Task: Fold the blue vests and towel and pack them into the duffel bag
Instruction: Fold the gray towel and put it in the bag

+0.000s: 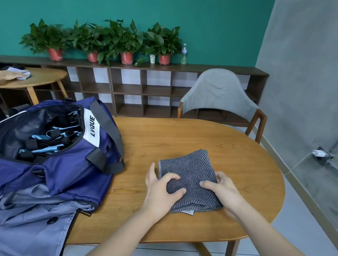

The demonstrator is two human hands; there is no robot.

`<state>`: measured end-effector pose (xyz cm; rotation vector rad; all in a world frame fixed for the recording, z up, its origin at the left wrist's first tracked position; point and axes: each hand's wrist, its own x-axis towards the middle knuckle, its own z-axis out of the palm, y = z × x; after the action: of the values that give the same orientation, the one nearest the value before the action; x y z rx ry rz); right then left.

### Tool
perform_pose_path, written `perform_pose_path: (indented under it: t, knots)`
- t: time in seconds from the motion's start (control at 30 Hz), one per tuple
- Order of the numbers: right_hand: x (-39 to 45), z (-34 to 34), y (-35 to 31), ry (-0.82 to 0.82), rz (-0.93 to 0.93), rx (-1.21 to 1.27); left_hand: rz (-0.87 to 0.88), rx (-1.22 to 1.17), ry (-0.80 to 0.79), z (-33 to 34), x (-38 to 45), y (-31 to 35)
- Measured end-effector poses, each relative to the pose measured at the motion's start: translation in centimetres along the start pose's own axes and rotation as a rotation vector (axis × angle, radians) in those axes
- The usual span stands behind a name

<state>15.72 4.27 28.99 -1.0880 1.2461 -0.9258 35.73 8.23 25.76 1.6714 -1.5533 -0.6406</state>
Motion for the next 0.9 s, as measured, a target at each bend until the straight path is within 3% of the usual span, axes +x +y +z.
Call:
perform_pose_path:
  t: [0.2, 0.33, 0.43, 0.67, 0.73, 0.83, 0.9]
  knots:
    - [-1.3, -0.4, 0.0, -0.151, -0.11, 0.234, -0.083, -0.46, -0.093, -2.4, 0.2, 1.0]
    - [-2.4, -0.5, -1.1, -0.214, -0.175, 0.216, -0.258, -0.925, -0.226, -3.0, -0.1, 1.4]
    - [-3.5, -0.6, -2.0, -0.218, -0.246, 0.157, -0.346, -1.064, -0.255, -3.4, -0.4, 1.8]
    - [-5.6, 0.8, -3.8, -0.191, -0.308, 0.059, -0.287, -1.178, -0.238, -7.5, -1.7, 4.1]
    - [-6.2, 2.3, -4.7, -0.177, -0.337, 0.071, -0.221, -1.147, -0.16, -9.3, -2.8, 4.7]
    - [-6.9, 5.5, -6.5, -0.195, -0.378, 0.101, -0.043, -0.966, 0.045, -12.3, -4.5, 4.6]
    - [-7.4, 8.4, -7.8, -0.236, -0.415, 0.121, 0.101, -0.683, 0.205, -15.0, -5.3, 4.0]
